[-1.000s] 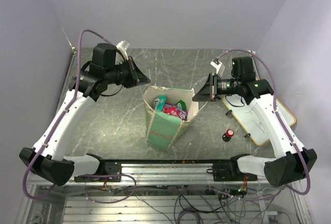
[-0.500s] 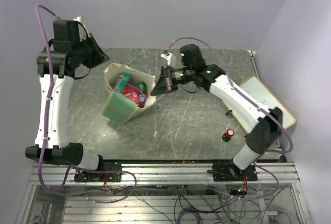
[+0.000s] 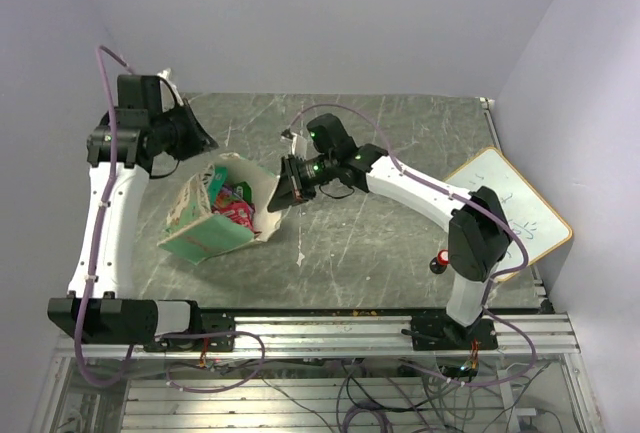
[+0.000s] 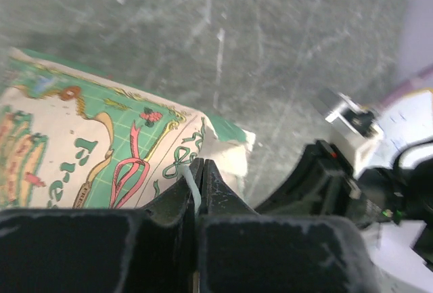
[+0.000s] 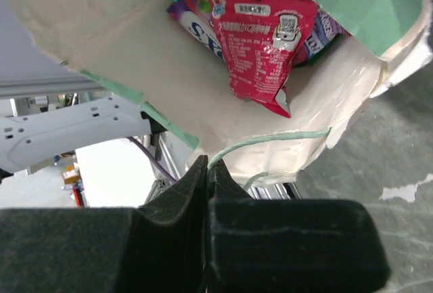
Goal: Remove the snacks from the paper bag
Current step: Adjust the paper bag at the center of the board.
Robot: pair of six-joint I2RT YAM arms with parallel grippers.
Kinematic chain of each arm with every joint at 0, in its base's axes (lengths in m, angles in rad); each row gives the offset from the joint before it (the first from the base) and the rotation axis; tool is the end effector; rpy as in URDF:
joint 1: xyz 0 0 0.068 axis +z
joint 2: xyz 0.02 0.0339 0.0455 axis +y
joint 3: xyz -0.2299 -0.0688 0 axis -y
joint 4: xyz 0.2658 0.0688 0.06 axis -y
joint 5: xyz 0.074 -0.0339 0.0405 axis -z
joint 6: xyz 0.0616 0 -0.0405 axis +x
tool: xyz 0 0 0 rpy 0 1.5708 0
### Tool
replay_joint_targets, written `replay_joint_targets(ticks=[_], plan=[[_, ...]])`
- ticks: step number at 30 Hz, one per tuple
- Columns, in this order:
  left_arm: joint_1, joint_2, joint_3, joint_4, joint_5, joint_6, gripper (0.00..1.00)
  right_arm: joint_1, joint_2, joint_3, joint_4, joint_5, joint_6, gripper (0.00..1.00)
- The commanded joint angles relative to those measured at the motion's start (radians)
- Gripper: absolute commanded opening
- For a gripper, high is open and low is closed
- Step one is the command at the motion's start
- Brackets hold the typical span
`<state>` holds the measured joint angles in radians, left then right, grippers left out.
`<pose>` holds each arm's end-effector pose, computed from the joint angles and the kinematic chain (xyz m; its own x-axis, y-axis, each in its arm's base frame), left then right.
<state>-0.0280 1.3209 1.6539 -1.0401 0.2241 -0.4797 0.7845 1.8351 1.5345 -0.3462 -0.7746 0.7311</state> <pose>0.2961 -0.0220 0.3928 -0.6666 -0.4315 -0.6078 -0.1257 0.8688 -0.4789 0.2851 0.3455 0.2429 -0.9184 -0.2425 -0.3126 -0.3852 0.3673 0.8466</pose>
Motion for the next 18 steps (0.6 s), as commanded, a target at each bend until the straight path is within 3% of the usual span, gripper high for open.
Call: replay_joint_targets(ticks=[1,8,18], plan=[[-0.001,-0.127,-0.147,0.254,0.267,-0.094,0.07,0.002,-0.086,-0.054,-0.029,-0.014,-0.053,0.0],[-0.001,-0.223,-0.286,0.316,0.39,-0.156,0.07,0.026,-0.186,-0.175,-0.053,0.024,-0.084,0.0],[-0.001,-0.318,-0.374,0.367,0.47,-0.265,0.07,0.123,-0.151,-0.097,-0.131,0.072,-0.133,0.0]])
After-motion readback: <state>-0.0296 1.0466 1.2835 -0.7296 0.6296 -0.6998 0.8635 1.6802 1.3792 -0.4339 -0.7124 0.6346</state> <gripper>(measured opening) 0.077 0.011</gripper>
